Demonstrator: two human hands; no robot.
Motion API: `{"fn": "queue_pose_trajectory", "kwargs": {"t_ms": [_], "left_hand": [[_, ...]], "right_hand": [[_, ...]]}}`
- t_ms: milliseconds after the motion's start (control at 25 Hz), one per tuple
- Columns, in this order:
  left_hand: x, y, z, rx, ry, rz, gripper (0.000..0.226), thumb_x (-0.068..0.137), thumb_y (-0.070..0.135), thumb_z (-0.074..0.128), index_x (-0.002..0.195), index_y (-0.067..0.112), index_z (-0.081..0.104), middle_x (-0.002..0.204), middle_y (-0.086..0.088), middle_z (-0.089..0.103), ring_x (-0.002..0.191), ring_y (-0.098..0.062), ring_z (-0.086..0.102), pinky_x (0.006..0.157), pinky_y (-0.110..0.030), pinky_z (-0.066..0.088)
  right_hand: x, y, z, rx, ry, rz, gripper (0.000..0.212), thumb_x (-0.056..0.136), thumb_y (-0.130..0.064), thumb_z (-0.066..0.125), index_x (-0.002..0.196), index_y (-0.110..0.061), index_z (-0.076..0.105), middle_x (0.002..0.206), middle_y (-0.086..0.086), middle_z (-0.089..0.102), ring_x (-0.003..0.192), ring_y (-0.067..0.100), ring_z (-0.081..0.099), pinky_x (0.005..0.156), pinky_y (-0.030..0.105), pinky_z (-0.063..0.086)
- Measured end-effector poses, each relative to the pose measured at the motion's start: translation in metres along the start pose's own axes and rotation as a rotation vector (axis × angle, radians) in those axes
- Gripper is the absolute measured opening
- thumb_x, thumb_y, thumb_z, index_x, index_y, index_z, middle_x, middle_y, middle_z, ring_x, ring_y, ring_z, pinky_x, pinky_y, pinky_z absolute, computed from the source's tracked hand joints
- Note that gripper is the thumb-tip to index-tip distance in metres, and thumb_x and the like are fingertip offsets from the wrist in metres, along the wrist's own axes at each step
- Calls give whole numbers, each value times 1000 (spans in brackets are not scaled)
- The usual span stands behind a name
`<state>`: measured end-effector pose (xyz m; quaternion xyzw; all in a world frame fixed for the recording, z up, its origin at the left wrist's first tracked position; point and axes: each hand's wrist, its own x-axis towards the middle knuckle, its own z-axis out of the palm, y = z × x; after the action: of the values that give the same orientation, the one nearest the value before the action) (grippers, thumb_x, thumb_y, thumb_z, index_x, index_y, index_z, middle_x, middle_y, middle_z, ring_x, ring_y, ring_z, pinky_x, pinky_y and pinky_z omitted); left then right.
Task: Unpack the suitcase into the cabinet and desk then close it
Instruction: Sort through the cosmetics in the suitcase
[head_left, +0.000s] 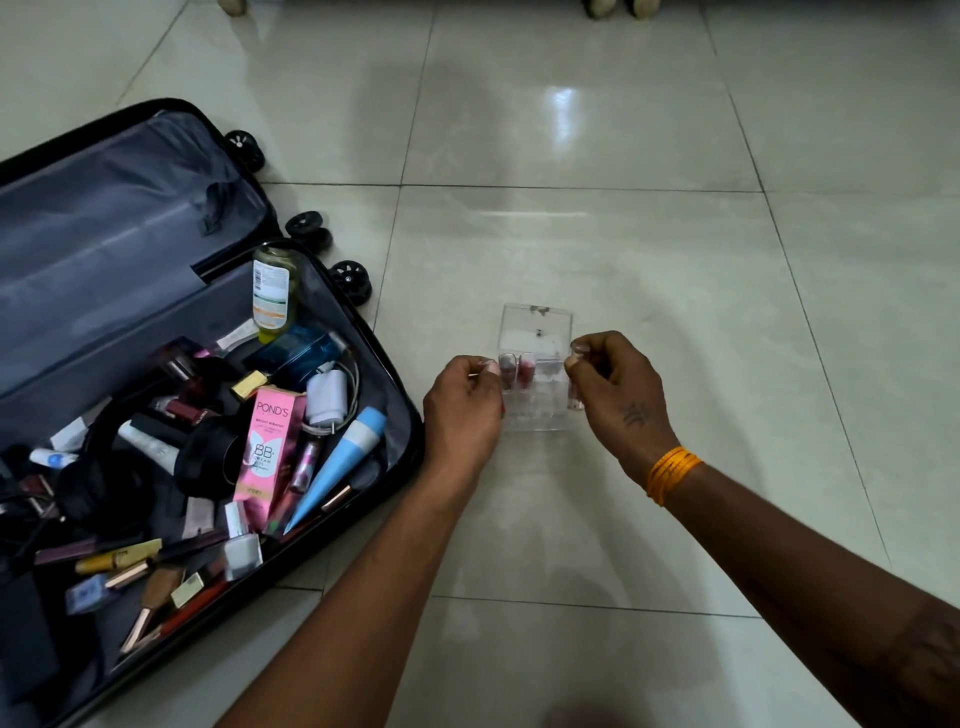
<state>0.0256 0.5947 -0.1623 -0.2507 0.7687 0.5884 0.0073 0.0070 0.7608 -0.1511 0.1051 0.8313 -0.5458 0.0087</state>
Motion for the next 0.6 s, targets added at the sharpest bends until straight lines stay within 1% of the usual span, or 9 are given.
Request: {"fn": "queue_pose_trajectory", "kwargs": {"t_ms": [80,160,240,280,360,400,480,600], "left_hand": [[-4,-4,1,-26,-15,-8,19,96,37,57,97,24,70,88,1,75,84,-20,72,84,-44,61],[-4,-8,0,-66,-13,23,18,94,37,59,96,25,71,84,3,74,79,-17,69,79,-39,60],[-5,-8,-2,-113,-6,80,10,97,31,63,99,25,72,82,-1,73,76,-13,67,77,-30,54],[-6,-7,-3,-132,3,115,8,98,28,65,100,26,72,87,-3,74,79,-12,68,77,-27,53],[-8,-4,-3,-153,28,180,7,97,27,68,101,30,73,102,-4,75,90,-11,71,80,-23,54],[-9,-2,-3,-144,38,210,7,97,25,69,101,30,74,107,-1,74,93,-10,72,81,-21,54],[-10,-1,-2,-77,65,278,12,96,20,72,103,29,74,110,4,73,94,-8,71,79,-18,54],[-14,-4,-2,-13,61,361,15,94,13,74,104,24,77,106,5,73,93,-8,72,81,-21,57]], "right_hand": [[5,-2,-3,23,5,-18,7,98,-24,65,104,-22,67,91,-5,70,75,8,68,73,33,58],[9,-2,-6,63,7,-14,7,97,-18,66,104,-18,69,91,-2,71,67,1,66,69,23,54],[9,-2,-9,60,12,-43,9,96,-16,68,104,-18,70,90,-1,74,72,-2,67,71,14,50],[7,-4,-11,38,16,-79,11,95,-17,69,106,-19,71,91,-4,75,78,-4,68,72,10,49],[5,-10,-12,18,6,-158,18,95,-19,72,113,-20,71,96,-10,76,91,-5,69,74,9,50],[5,-13,-11,28,-5,-189,21,95,-18,73,115,-20,69,98,-10,76,95,-4,70,75,9,51],[7,-18,-8,34,-29,-235,22,94,-16,74,114,-20,68,104,-10,76,97,-3,71,73,9,51],[8,-14,-1,-11,-59,-280,23,93,-14,75,113,-20,68,106,-9,75,96,-1,71,72,8,48]]}}
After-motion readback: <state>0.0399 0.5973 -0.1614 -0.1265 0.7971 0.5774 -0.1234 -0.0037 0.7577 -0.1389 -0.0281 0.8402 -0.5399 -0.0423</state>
